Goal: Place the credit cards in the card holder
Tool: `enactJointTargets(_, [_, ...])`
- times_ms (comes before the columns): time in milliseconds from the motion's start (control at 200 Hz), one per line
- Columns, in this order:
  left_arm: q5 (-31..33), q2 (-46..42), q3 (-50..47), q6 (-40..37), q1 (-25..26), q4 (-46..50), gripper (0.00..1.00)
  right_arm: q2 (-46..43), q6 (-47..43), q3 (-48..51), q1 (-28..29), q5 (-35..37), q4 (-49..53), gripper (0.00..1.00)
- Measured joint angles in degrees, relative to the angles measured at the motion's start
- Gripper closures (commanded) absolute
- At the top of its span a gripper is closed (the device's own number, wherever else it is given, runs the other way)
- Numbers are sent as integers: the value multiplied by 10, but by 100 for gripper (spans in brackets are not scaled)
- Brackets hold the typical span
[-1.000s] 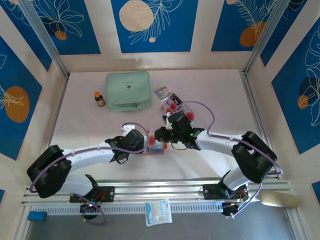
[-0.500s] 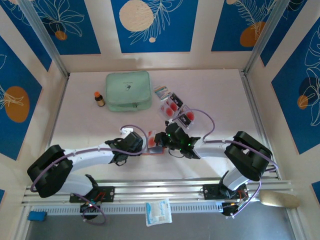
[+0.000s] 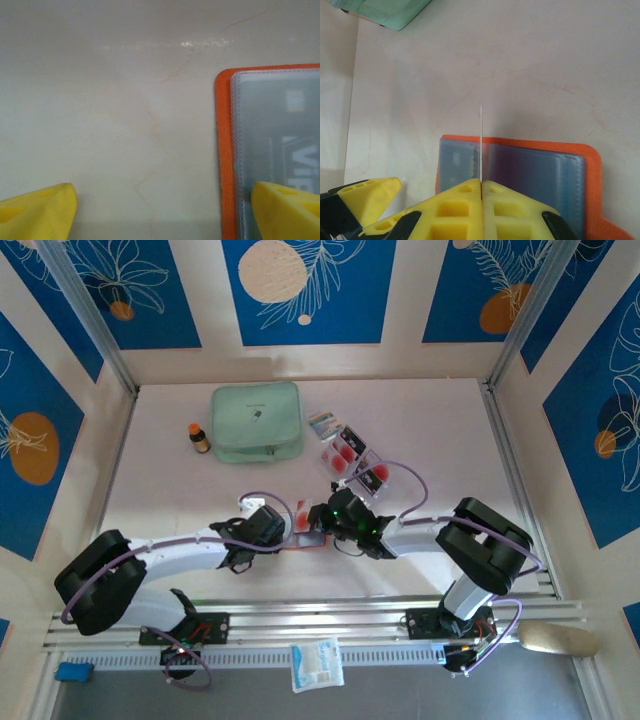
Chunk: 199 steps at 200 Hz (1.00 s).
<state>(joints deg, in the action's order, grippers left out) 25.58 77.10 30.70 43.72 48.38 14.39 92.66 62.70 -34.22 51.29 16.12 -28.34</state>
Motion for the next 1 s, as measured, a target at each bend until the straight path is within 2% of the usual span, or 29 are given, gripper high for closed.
enactJointTargets(995, [0, -1, -5, 10, 0, -5, 10, 12, 36, 15, 16, -7, -22, 100])
